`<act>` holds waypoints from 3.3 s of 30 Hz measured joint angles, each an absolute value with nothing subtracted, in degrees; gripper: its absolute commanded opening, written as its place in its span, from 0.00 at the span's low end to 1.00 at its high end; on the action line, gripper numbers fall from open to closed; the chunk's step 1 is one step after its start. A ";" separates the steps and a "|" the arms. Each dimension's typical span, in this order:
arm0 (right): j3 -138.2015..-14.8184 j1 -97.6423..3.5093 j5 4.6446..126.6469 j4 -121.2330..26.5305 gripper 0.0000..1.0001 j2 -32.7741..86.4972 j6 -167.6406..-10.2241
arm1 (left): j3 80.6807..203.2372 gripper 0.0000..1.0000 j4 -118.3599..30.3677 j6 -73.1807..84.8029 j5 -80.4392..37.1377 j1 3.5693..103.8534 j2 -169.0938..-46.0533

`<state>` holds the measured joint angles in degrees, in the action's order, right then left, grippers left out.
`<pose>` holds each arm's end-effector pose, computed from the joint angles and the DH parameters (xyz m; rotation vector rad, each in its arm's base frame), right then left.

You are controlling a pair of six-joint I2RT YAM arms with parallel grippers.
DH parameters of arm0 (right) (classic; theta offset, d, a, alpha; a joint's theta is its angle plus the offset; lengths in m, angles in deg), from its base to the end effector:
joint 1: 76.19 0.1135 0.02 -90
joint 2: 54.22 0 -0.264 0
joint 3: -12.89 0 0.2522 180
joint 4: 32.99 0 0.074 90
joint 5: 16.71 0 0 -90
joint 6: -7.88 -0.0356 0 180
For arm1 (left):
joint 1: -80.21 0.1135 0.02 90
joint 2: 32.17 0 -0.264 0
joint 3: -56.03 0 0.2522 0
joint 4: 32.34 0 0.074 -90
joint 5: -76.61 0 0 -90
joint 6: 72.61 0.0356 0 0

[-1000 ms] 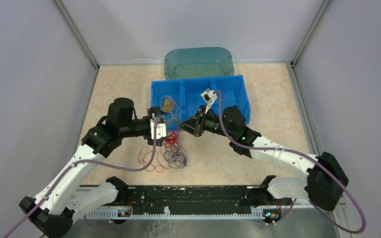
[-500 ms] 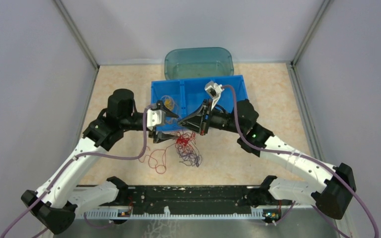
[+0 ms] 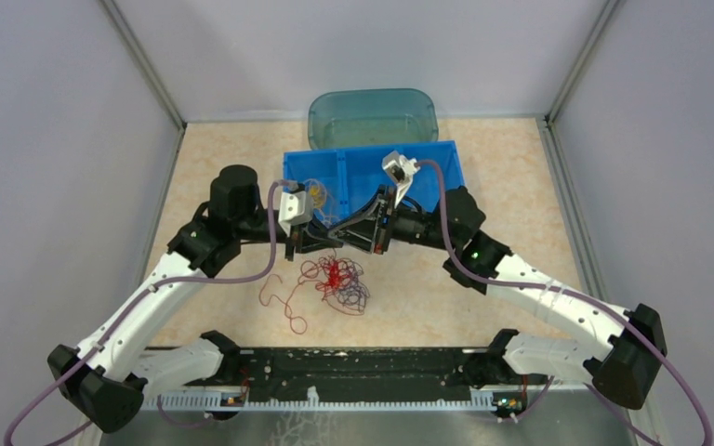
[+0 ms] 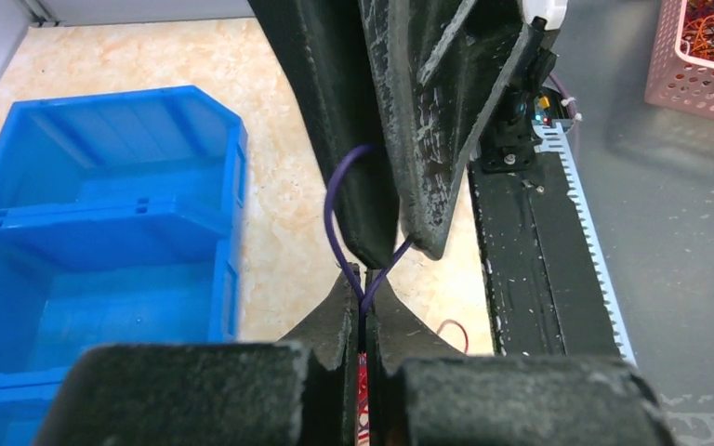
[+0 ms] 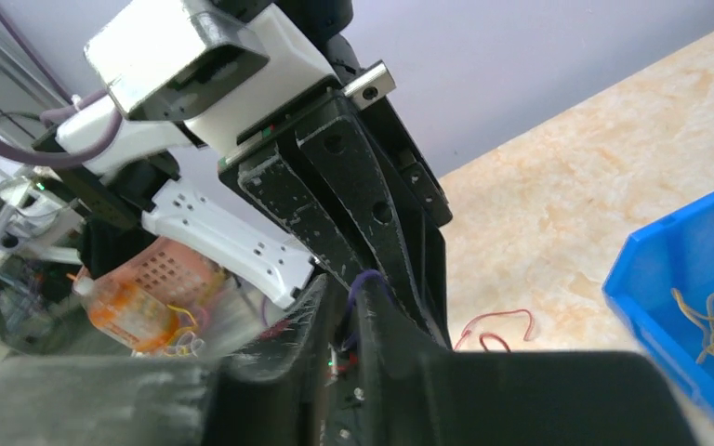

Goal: Untangle the cables

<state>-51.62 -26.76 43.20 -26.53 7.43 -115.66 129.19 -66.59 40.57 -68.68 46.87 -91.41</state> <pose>0.1490 0.2015 0.3754 -0.7013 1.4698 1.5236 0.1662 -0.1444 0.3683 1.4155 1.2617 -1.0393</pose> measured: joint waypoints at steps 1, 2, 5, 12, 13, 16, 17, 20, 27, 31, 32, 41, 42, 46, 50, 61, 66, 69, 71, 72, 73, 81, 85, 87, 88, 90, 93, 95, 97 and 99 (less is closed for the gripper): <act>-51.62 -26.72 43.27 -26.51 0.41 7.43 -115.68 | 129.10 0.01 -66.44 40.13 -68.72 46.87 -91.41; -51.59 -26.70 43.44 -26.33 0.48 7.41 -115.61 | 129.08 0.01 -66.35 39.83 -68.72 46.87 -91.41; -51.11 -26.46 44.10 -25.67 0.64 6.84 -115.20 | 129.10 0.01 -65.83 38.87 -68.72 46.87 -91.41; -38.22 -26.39 51.35 -24.12 0.67 -5.16 -110.24 | 132.05 0.01 -64.16 34.30 -69.09 46.87 -92.31; -35.31 -26.33 53.08 -22.94 0.67 -7.46 -108.86 | 132.73 0.01 -63.71 33.01 -69.49 46.87 -92.46; -30.02 -26.30 56.38 -21.17 0.67 -11.04 -104.99 | 134.06 0.00 -62.04 29.90 -70.47 46.87 -92.63; -29.58 -26.30 56.86 -20.84 0.66 -11.08 -104.03 | 134.52 0.01 -61.63 29.05 -70.80 46.87 -92.72; -29.93 -25.91 57.39 -19.10 0.64 -8.66 -100.86 | 135.55 0.01 -60.80 27.30 -71.65 46.87 -93.09; -35.84 -22.37 58.30 -15.69 0.62 -0.13 -94.76 | 136.42 0.01 -59.71 24.20 -72.72 46.87 -93.77; -36.71 -21.06 58.24 -12.84 0.61 2.36 -93.08 | 136.86 0.01 -59.16 23.22 -73.05 46.87 -93.84; -36.71 -20.95 58.28 -12.41 0.60 2.79 -92.93 | 136.90 0.01 -59.05 23.13 -73.07 46.87 -93.86; -38.92 -20.82 62.61 -5.54 0.50 10.79 -92.79 | 139.96 0.01 -58.92 21.77 -74.64 46.87 -95.54; -39.05 -20.82 62.78 -5.02 0.50 11.73 -92.86 | 140.55 0.01 -58.92 21.62 -74.88 46.87 -95.85; -39.05 -20.82 63.05 -2.86 0.47 15.89 -94.17 | 143.48 0.01 -58.92 21.31 -75.65 46.87 -97.16; -35.57 -20.82 63.37 0.47 0.46 17.29 -95.99 | 146.43 0.01 -58.68 20.53 -76.26 46.87 -98.10; -25.04 -20.80 65.63 4.64 0.47 17.70 -100.36 | 156.73 0.01 -57.13 19.35 -76.94 46.87 -100.53; -22.26 -20.80 66.52 5.36 0.49 17.70 -101.56 | 163.98 0.01 -57.21 20.24 -76.85 46.87 -102.49; -20.97 -20.80 67.18 5.97 0.52 17.68 -102.17 | 168.07 0.01 -56.95 20.99 -76.61 46.87 -103.63; -20.34 -20.80 67.53 5.93 0.56 17.53 -102.37 | 170.39 0.01 -56.71 21.71 -76.26 46.87 -104.26; -20.10 -20.80 67.59 5.69 0.58 17.29 -102.41 | 171.50 0.00 -56.56 22.12 -75.96 46.87 -104.59; -20.01 -20.80 67.68 5.25 0.60 16.78 -102.37 | 172.29 0.00 -56.43 22.52 -75.74 46.87 -104.87; -23.99 -20.78 67.59 1.84 0.59 11.93 -100.86 | 175.13 0.00 -54.94 23.67 -74.69 46.87 -106.25; -28.97 -20.69 66.87 2.17 0.58 14.40 -99.99 | 176.90 0.00 -54.88 23.72 -74.23 46.87 -107.54; -30.33 -20.69 66.46 3.26 0.58 16.76 -99.83 | 178.74 0.01 -54.98 23.94 -73.97 46.87 -108.39; -30.59 -20.69 66.24 3.68 0.58 17.90 -99.88 | 179.89 0.01 -55.12 24.18 -73.86 46.87 -108.81; -30.59 -20.69 65.67 4.40 0.58 20.02 -100.12 | 181.88 0.00 -55.18 24.79 -73.62 46.87 -109.42; -30.59 -20.64 64.36 4.64 0.59 22.20 -100.44 | 184.92 0.00 -55.09 26.01 -73.07 46.87 -109.90; -30.59 -20.38 63.77 4.64 0.58 23.01 -100.75 | 186.60 0.00 -54.81 26.80 -72.50 46.87 -110.08; -30.59 -20.21 63.53 4.62 0.56 23.32 -100.86 | 187.70 0.00 -53.67 27.78 -71.39 46.87 -110.10; -30.59 -20.14 63.51 4.62 0.54 23.32 -100.90 | 188.42 0.00 -52.01 29.05 -69.97 46.87 -110.10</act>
<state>-30.59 -20.14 63.51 4.62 23.32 -100.90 188.42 -52.01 29.05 -69.97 46.87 -110.10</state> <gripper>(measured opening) 0.567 0.016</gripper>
